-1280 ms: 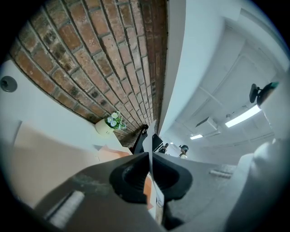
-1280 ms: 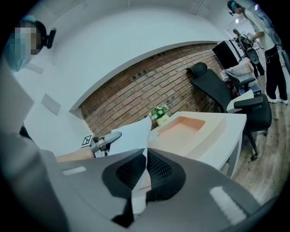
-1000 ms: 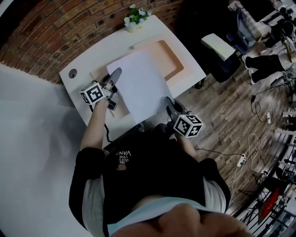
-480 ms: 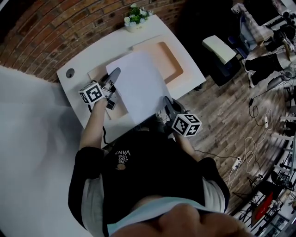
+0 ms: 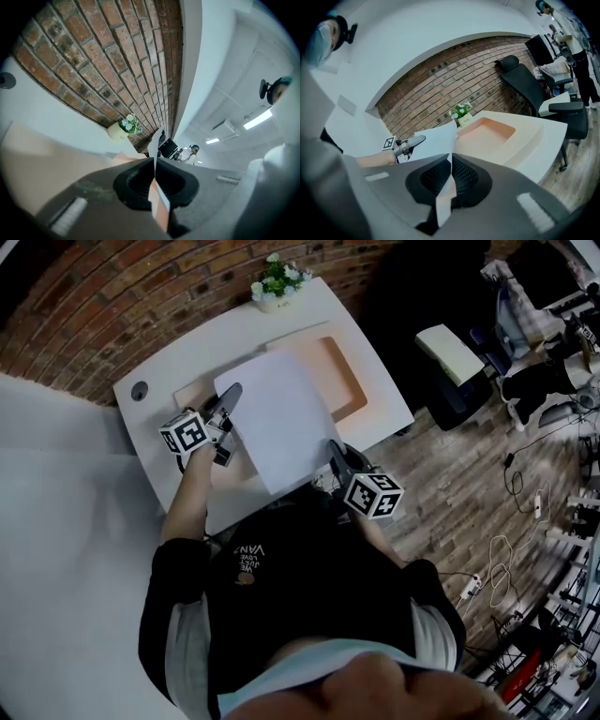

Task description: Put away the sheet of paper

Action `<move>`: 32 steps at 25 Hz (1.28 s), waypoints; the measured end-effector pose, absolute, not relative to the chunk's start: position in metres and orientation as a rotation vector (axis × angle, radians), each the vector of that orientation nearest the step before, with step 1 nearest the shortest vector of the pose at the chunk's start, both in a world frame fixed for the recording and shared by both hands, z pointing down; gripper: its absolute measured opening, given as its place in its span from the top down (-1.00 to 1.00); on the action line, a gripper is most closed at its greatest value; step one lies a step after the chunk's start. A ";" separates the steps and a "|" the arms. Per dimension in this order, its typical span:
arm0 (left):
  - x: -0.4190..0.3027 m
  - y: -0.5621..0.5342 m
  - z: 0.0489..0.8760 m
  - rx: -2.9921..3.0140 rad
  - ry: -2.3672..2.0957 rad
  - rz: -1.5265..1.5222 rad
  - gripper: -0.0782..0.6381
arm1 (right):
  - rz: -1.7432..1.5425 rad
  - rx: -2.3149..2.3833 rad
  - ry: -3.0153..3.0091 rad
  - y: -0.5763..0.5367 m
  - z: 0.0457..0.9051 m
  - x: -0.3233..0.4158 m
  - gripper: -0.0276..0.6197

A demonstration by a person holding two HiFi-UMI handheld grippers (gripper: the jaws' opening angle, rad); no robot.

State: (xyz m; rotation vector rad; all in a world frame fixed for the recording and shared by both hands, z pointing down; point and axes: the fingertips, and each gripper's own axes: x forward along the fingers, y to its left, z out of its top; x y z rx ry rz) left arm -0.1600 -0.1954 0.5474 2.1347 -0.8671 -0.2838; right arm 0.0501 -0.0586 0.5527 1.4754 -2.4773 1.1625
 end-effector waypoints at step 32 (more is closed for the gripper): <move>-0.159 -0.239 0.601 2.098 -0.963 -0.196 0.79 | 1.123 1.351 -2.379 -0.119 0.590 0.058 0.94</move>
